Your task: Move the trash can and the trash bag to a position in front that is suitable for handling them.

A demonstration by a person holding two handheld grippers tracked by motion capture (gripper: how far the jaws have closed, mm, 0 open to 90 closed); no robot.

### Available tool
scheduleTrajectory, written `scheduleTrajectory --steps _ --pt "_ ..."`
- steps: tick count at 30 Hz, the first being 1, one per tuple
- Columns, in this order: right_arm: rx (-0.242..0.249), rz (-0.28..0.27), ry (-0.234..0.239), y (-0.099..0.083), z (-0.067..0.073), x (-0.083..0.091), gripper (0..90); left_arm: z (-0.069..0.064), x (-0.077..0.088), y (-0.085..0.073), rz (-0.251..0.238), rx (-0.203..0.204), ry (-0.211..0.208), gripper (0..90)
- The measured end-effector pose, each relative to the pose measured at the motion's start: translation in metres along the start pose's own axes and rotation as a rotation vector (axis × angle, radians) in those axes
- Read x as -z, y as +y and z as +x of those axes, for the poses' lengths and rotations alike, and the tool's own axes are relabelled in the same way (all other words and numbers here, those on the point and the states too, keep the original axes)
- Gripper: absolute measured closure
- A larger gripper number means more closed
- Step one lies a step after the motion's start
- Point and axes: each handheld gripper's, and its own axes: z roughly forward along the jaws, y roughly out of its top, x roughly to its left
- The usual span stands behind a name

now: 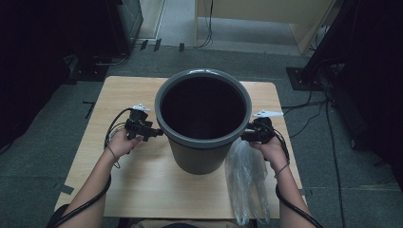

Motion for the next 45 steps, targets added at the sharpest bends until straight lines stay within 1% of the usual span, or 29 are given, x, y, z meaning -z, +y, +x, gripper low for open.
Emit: scheduleTrajectory --steps 1,2,3,4,5,6,7,8,9,10,11,12,13,14,17,21,23,27,28,29,31,32,34,35,37,41,43,44,45 --pt "0.002 0.000 0.001 0.000 0.000 0.000 34.1 -0.001 0.002 0.001 -0.004 -0.006 -0.009 25.9" --pt "0.003 -0.002 0.003 0.000 0.000 0.000 34.2 -0.002 0.004 0.001 -0.006 -0.027 -0.024 26.4" --pt "0.002 -0.005 0.002 0.000 0.000 0.001 34.3 -0.004 0.006 0.000 -0.012 -0.061 -0.043 26.9" --pt "-0.001 -0.007 0.004 0.000 0.000 0.001 34.2 -0.006 0.007 0.000 -0.023 -0.091 -0.054 27.2" --pt "-0.003 -0.010 0.005 0.000 0.000 0.001 34.2 -0.008 0.009 0.001 -0.033 -0.109 -0.054 28.5" --pt "-0.004 -0.012 0.006 0.000 0.000 0.002 34.1 -0.010 0.010 0.001 -0.040 -0.114 -0.052 32.1" --pt "-0.002 -0.012 0.005 0.001 0.000 0.002 33.9 -0.011 0.012 0.003 -0.049 -0.114 -0.053 32.5" --pt "-0.004 -0.012 0.004 0.001 0.000 0.003 33.8 -0.012 0.013 0.005 -0.047 -0.108 -0.052 32.4" --pt "-0.004 -0.012 0.004 0.001 0.000 0.003 33.8 -0.012 0.013 0.005 -0.047 -0.108 -0.052 30.2" --pt "-0.002 -0.011 0.002 0.001 0.000 0.003 33.7 -0.012 0.013 0.007 -0.043 -0.096 -0.040 30.2" --pt "0.000 -0.013 0.004 0.002 0.001 0.004 33.5 -0.012 0.014 0.008 -0.039 -0.074 -0.038 31.8" --pt "0.004 -0.014 0.005 0.002 0.001 0.004 33.4 -0.011 0.014 0.009 -0.044 -0.061 -0.054 33.3" --pt "0.006 -0.013 0.003 0.002 0.002 0.004 33.4 -0.011 0.014 0.009 -0.044 -0.061 -0.054 33.9" --pt "0.006 -0.013 0.004 0.002 0.002 0.004 33.3 -0.008 0.016 0.010 -0.053 -0.028 -0.083 34.1" --pt "0.012 -0.020 0.007 0.003 0.003 0.005 32.9 -0.006 0.020 0.012 -0.069 0.011 -0.081 37.5" --pt "0.022 -0.025 0.012 0.004 0.007 0.005 32.7 -0.009 0.026 0.014 -0.121 -0.012 -0.091 37.1" --pt "0.032 -0.025 0.015 0.005 0.009 0.005 32.5 -0.012 0.028 0.015 -0.135 -0.025 -0.092 36.6" --pt "0.050 -0.033 0.025 0.006 0.014 0.006 32.4 -0.018 0.030 0.018 -0.168 -0.038 -0.103 36.3" --pt "0.053 -0.037 0.025 0.007 0.015 0.006 32.4 -0.019 0.030 0.018 -0.166 -0.041 -0.111 36.2" --pt "0.060 -0.036 0.025 0.007 0.016 0.006 32.7 -0.021 0.029 0.018 -0.172 -0.042 -0.129 36.2" --pt "0.082 -0.034 0.012 0.007 0.020 0.006 34.0 -0.021 0.029 0.018 -0.178 -0.047 -0.137 36.2" --pt "0.086 -0.034 0.005 0.007 0.021 0.007 34.3 -0.024 0.028 0.018 -0.176 -0.057 -0.146 36.3" --pt "0.083 -0.036 0.007 0.006 0.021 0.008 35.0 -0.027 0.027 0.018 -0.177 -0.072 -0.156 36.3" --pt "0.084 -0.038 0.010 0.006 0.021 0.008 35.0 -0.028 0.027 0.018 -0.180 -0.077 -0.149 38.2" --pt "0.085 -0.038 0.011 0.006 0.021 0.009 35.1 -0.029 0.027 0.018 -0.182 -0.075 -0.146 41.5" --pt "0.097 -0.039 0.012 0.005 0.022 0.011 36.3 -0.031 0.029 0.018 -0.181 -0.068 -0.155 46.1" --pt "0.098 -0.038 0.014 0.005 0.023 0.012 36.5 -0.032 0.029 0.018 -0.178 -0.070 -0.158 50.7" --pt "0.100 -0.039 0.014 0.005 0.023 0.013 36.6 -0.035 0.030 0.017 -0.180 -0.080 -0.150 51.6" --pt "0.101 -0.039 0.015 0.005 0.023 0.013 36.6 -0.036 0.031 0.017 -0.176 -0.086 -0.152 52.3"
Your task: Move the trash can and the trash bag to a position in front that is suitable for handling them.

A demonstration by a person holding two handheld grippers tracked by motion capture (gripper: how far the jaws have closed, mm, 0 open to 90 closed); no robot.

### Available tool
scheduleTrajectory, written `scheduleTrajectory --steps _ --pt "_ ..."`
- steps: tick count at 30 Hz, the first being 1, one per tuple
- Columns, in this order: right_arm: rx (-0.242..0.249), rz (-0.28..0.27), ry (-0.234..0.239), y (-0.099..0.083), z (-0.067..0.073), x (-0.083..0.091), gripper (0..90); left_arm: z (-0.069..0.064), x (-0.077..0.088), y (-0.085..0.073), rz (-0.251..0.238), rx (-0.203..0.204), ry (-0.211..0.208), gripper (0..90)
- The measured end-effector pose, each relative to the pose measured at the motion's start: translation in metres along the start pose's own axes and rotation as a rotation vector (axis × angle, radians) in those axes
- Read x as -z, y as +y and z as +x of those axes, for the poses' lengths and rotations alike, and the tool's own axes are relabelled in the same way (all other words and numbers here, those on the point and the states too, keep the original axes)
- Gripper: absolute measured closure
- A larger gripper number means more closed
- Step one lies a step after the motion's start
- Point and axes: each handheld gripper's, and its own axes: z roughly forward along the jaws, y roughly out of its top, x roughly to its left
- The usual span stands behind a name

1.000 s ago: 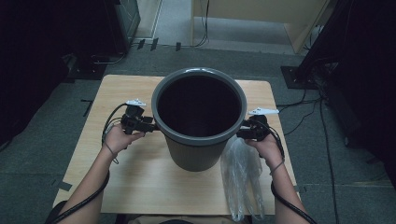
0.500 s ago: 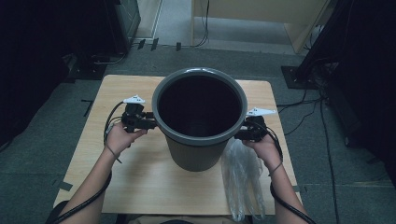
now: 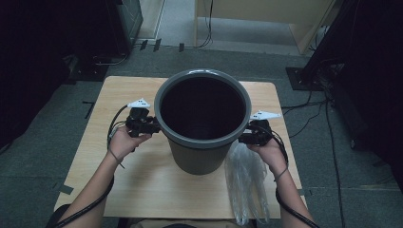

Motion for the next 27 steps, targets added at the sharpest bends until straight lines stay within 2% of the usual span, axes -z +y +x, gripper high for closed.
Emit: scheduleTrajectory --steps 3,9,12,15,18,20,22,27 --pt "-0.002 0.003 0.002 -0.001 0.002 0.001 37.3 -0.002 0.001 -0.001 0.002 -0.012 -0.001 53.7" --pt "0.002 0.010 0.006 -0.003 0.005 0.005 38.2 -0.006 0.004 -0.004 0.009 -0.004 -0.007 53.9" --pt "0.002 0.010 0.006 -0.004 0.006 0.006 38.2 -0.007 0.005 -0.004 0.018 -0.013 -0.014 53.8" --pt "0.003 0.009 0.013 -0.006 0.008 0.008 38.6 -0.010 0.008 -0.005 0.030 -0.053 -0.019 55.9" --pt "-0.009 0.006 0.022 -0.008 0.008 0.010 38.4 -0.015 0.010 -0.006 0.033 -0.089 -0.005 58.1" --pt "-0.008 0.002 0.026 -0.009 0.007 0.010 35.3 -0.014 0.010 -0.006 0.037 -0.080 0.007 52.9" --pt "-0.011 -0.002 0.023 -0.010 0.006 0.010 33.7 -0.010 0.010 -0.005 0.032 -0.053 -0.001 45.4" --pt "-0.020 -0.001 0.021 -0.012 0.001 0.008 31.5 -0.006 0.014 -0.002 0.020 -0.038 0.024 39.4"
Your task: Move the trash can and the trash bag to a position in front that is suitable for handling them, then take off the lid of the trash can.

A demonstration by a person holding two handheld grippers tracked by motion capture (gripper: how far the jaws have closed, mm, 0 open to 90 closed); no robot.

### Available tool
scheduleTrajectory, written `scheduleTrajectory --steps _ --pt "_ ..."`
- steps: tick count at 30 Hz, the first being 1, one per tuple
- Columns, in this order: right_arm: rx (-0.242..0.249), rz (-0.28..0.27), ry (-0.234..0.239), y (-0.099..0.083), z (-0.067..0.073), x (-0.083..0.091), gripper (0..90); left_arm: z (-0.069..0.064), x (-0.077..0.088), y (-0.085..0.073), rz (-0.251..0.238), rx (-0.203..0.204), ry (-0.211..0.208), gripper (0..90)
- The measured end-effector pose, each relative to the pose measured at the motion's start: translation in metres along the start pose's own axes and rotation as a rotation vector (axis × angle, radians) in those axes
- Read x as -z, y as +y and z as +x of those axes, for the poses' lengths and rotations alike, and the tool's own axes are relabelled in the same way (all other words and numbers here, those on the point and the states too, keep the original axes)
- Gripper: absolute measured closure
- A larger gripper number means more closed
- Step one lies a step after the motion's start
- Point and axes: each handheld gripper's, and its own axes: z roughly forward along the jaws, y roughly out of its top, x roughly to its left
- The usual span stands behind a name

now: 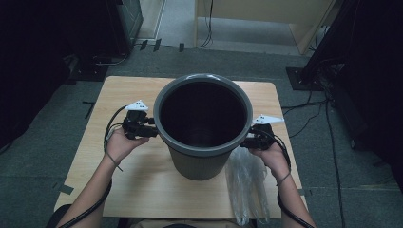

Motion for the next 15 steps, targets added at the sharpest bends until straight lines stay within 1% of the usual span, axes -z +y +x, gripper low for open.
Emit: scheduleTrajectory --steps 1,2,3,6,7,8,9,12,15 --pt "0.000 0.001 -0.002 -0.001 -0.001 -0.001 31.0 0.001 0.001 0.001 0.008 0.011 -0.001 39.4" --pt "0.000 0.001 -0.002 -0.001 -0.001 -0.001 31.0 0.001 0.001 0.001 0.008 0.011 -0.001 39.3" --pt "0.003 0.006 -0.006 -0.002 -0.004 -0.002 29.9 0.002 0.002 0.002 0.021 0.028 -0.008 39.1" --pt "0.003 0.008 -0.005 -0.003 -0.007 -0.004 29.0 0.005 0.004 0.003 0.034 0.056 -0.016 37.9" --pt "0.003 0.010 -0.005 -0.004 -0.008 -0.004 28.7 0.005 0.004 0.003 0.034 0.056 -0.016 36.8" --pt "0.003 0.010 -0.005 -0.004 -0.008 -0.004 28.7 0.007 0.005 0.005 0.042 0.075 -0.017 36.8" --pt "-0.002 0.009 -0.005 -0.004 -0.010 -0.005 27.8 0.008 0.006 0.006 0.056 0.092 -0.021 34.9" --pt "-0.012 0.005 -0.001 -0.005 -0.013 -0.006 26.2 0.010 0.006 0.007 0.073 0.103 -0.014 34.5" --pt "-0.018 0.008 -0.004 -0.007 -0.017 -0.007 25.0 0.010 0.008 0.009 0.079 0.115 -0.009 34.5"
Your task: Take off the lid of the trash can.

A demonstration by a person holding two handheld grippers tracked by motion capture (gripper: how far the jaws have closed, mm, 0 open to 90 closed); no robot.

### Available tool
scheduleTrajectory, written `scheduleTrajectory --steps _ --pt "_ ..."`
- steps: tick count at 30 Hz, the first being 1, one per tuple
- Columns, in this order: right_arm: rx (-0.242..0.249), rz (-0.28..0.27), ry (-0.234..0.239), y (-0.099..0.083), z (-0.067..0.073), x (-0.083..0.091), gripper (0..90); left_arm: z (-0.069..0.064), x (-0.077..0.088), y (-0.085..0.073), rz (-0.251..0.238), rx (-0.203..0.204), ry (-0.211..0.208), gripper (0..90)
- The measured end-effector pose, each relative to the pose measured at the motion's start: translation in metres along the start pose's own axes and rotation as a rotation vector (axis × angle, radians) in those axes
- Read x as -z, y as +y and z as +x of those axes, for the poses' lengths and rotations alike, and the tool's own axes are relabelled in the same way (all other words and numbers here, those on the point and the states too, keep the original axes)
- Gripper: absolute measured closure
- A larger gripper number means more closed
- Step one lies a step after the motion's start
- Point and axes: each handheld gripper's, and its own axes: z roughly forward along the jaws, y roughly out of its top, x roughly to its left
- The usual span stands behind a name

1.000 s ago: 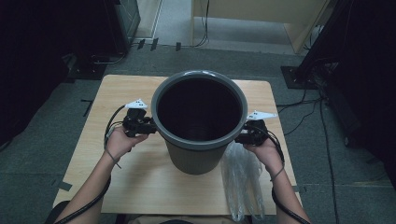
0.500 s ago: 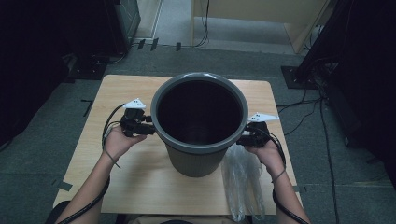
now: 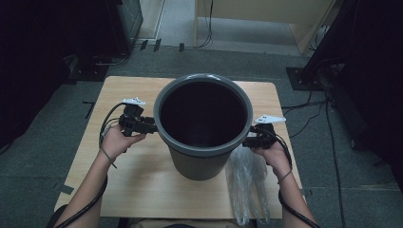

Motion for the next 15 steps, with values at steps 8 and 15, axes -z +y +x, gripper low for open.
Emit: scheduleTrajectory --steps 8,15 --pt "-0.013 -0.001 -0.022 -0.003 -0.006 -0.003 24.6 0.002 0.004 0.005 -0.015 0.005 -0.008 34.7" --pt "-0.016 0.012 -0.071 -0.013 -0.014 -0.004 23.8 0.000 0.009 0.012 -0.038 -0.014 -0.004 34.6"
